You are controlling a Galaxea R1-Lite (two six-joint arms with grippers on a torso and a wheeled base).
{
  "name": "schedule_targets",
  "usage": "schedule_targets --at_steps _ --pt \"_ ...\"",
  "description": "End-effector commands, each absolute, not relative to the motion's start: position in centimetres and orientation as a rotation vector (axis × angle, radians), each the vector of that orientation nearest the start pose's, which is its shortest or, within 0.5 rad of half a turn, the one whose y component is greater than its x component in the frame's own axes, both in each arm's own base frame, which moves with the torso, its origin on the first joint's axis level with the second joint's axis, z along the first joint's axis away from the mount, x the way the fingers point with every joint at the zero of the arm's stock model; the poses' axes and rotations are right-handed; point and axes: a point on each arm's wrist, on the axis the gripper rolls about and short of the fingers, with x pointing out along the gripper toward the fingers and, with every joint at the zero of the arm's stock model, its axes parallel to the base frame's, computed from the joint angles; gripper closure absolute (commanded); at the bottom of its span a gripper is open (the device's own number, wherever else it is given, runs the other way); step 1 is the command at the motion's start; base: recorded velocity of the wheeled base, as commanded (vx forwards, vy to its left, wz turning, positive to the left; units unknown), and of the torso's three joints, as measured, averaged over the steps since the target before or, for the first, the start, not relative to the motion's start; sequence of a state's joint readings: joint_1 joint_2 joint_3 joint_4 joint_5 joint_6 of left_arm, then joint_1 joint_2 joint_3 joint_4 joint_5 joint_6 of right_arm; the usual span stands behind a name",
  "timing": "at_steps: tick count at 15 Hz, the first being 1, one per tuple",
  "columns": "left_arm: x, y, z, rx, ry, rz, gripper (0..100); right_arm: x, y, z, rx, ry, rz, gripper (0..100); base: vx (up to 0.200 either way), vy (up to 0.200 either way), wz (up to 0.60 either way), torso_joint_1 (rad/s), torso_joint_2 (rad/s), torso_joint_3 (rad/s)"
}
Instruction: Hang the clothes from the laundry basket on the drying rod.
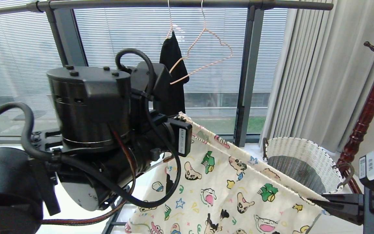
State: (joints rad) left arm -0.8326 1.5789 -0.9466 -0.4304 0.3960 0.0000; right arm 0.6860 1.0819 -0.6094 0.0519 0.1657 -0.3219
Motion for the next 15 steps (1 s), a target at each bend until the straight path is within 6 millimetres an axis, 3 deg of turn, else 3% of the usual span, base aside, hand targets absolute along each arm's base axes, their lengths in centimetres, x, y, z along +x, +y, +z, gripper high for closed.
schedule_targets --at_steps 1,3,5,7,11,12,15 --pt "20.6 -21.2 22.0 0.153 0.214 -0.427 100 10.2 8.6 20.6 -0.423 0.357 0.892 100 0.000 0.000 0.00 0.000 0.00 0.000" --pt "18.8 -19.8 20.5 0.232 0.314 -0.434 100 11.7 8.6 21.4 -0.405 0.349 0.833 100 0.000 0.000 0.00 0.000 0.00 0.000" --pt "15.4 -17.6 19.6 0.450 0.464 -0.499 100 13.8 9.7 22.6 -0.383 0.271 0.809 100 0.000 0.000 0.00 0.000 0.00 0.000" --pt "13.3 -17.4 19.7 0.518 0.520 -0.569 100 15.5 10.9 23.1 -0.374 0.221 0.803 100 0.000 0.000 0.00 0.000 0.00 0.000" --pt "13.8 -18.0 20.2 0.426 0.534 -0.543 100 16.1 11.3 23.4 -0.372 0.201 0.801 100 0.000 0.000 0.00 0.000 0.00 0.000" --pt "14.3 -18.4 20.5 0.388 0.534 -0.521 100 15.8 11.1 23.4 -0.373 0.204 0.801 0 0.000 0.000 0.00 0.000 0.00 0.000" --pt "16.5 -19.2 20.2 0.358 0.535 -0.336 100 13.7 10.1 23.4 -0.389 0.273 0.837 0 0.000 0.000 0.00 0.000 0.00 0.000"
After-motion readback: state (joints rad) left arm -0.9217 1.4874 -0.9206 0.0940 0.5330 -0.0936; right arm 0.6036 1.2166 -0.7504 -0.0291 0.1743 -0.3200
